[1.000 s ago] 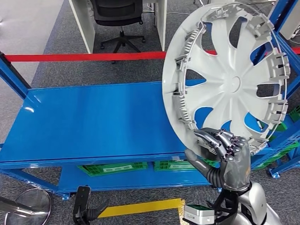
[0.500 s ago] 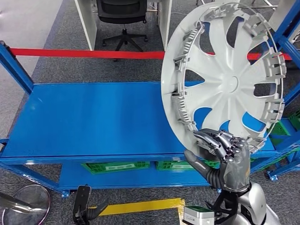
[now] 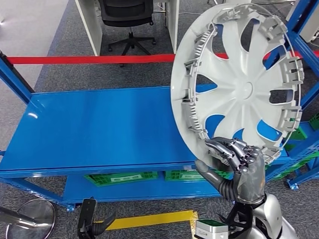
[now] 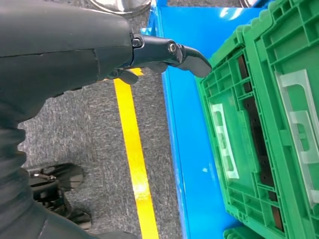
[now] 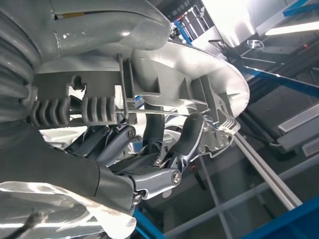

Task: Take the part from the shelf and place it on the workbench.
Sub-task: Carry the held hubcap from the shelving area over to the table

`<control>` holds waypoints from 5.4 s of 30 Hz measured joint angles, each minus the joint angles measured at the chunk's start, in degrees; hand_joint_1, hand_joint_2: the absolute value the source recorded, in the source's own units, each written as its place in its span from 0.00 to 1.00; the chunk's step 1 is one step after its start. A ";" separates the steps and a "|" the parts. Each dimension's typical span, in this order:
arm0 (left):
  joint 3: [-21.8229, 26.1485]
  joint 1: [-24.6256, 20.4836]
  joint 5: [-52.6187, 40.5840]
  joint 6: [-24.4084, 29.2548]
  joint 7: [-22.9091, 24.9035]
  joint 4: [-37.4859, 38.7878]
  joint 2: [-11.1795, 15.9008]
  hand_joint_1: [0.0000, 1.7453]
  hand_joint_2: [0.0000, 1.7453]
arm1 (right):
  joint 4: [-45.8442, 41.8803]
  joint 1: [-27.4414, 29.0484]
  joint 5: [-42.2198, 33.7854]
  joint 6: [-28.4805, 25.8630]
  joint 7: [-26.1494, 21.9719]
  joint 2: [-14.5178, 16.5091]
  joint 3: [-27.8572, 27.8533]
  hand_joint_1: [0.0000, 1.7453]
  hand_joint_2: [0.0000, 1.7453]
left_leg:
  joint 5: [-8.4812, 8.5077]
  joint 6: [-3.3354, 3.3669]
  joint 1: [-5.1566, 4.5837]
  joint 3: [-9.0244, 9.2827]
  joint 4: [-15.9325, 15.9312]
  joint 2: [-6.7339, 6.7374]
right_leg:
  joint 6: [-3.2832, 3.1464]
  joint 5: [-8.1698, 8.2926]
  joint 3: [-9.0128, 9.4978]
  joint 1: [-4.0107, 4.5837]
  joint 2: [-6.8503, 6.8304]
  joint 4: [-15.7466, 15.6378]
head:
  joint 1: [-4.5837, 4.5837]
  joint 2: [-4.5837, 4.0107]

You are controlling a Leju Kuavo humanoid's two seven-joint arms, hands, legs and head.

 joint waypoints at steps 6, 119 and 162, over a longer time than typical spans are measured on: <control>0.01 0.04 0.00 -0.23 0.00 0.00 0.09 0.00 1.00 | 0.04 -0.01 -0.09 -0.01 -0.02 0.03 0.02 1.00 1.00 | 0.27 -0.32 0.56 1.36 1.89 0.00 | -0.11 0.75 -0.85 0.07 -0.07 0.17 | -0.11 0.00; -0.35 4.48 -3.46 -2.60 17.86 2.29 3.80 0.00 1.00 | -6.52 15.07 1.60 -0.05 3.92 2.44 -8.01 1.00 1.00 | 4.12 0.38 0.26 4.01 -8.09 6.43 | 1.30 -1.13 1.96 0.59 -2.21 -1.69 | 1.54 0.00; -0.52 5.14 -2.21 -6.04 23.49 2.80 3.45 0.00 1.00 | -11.68 20.18 3.72 -0.06 4.31 3.55 -14.84 1.00 1.00 | 3.01 1.60 0.75 4.45 -5.91 -4.53 | 0.06 0.28 0.24 0.88 7.30 -0.90 | 1.32 0.00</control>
